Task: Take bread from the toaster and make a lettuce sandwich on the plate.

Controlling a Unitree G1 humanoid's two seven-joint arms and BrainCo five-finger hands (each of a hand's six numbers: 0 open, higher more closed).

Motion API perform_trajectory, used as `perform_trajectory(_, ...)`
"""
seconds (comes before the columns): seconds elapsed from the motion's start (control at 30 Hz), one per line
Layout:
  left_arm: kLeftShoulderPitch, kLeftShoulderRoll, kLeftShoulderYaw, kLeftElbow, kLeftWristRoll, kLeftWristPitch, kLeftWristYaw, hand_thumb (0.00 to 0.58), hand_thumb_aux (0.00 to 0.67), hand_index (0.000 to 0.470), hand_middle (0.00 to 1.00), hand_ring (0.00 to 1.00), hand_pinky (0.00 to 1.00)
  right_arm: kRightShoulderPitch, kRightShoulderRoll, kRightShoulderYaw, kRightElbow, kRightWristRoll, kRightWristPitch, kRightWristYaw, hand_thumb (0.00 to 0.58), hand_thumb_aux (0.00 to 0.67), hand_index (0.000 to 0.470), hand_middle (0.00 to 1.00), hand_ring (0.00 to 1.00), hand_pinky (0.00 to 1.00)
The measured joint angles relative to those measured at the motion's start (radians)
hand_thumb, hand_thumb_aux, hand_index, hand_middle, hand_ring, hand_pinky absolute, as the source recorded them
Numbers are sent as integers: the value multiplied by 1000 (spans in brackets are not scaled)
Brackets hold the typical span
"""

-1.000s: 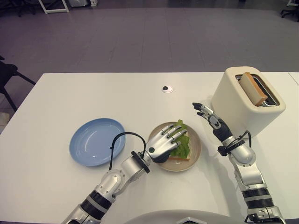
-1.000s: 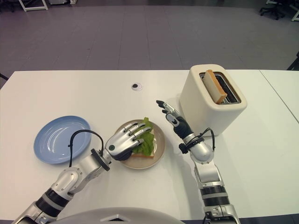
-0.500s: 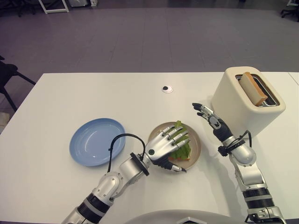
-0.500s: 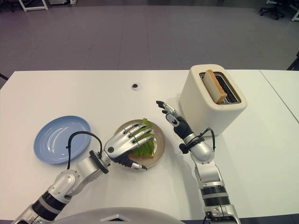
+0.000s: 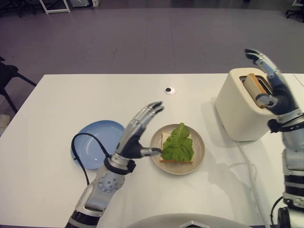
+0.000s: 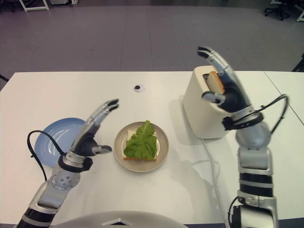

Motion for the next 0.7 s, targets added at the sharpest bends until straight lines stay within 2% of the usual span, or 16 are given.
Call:
perform_trajectory(0.13,-2,-7,-8,68,-46,-14,-82,0,0,0,0,0,0,-17,-109,-10,182,-234,15,-138,0,0,0,0,0,0)
perform_trajectory(0.33,-8,-26,-10,100,-47,-48,-143,0,0,0,0,0,0,-26,-152,50,349,-356,63,-224,0,0,0,0,0,0)
perform_trajectory(0.4,-9,-30,-9,102,-45,-54,-152,0,0,0,0,0,0,-30,-162,70,373,-366,76,-233,278,187,131,0,0,0)
perform_trajectory(0.43,-9,-34,-8,106,-44,-55,-155,0,0,0,0,0,0,-31,-169,79,383,-367,82,-233,366,263,184,0,0,0)
perform_trajectory(0.47,-9,-38,-6,108,-42,-56,-157,0,0,0,0,0,0,-32,-178,88,391,-368,86,-232,462,368,258,0,0,0)
perform_trajectory(0.53,-9,-40,0,109,-36,-59,-162,0,0,0,0,0,0,-36,-181,103,391,-358,83,-230,538,489,343,0,0,0)
perform_trajectory(0.6,-9,-41,5,109,-30,-64,-166,0,0,0,0,0,0,-38,-182,112,388,-347,91,-222,566,568,398,0,0,0)
perform_trajectory(0.63,-9,-44,8,110,-25,-65,-168,0,0,0,0,0,0,-38,-182,115,387,-333,93,-216,580,667,468,0,0,0)
perform_trajectory(0.7,-9,-49,9,110,-24,-67,-169,0,0,0,0,0,0,-38,-182,122,382,-316,94,-208,580,670,470,0,0,0)
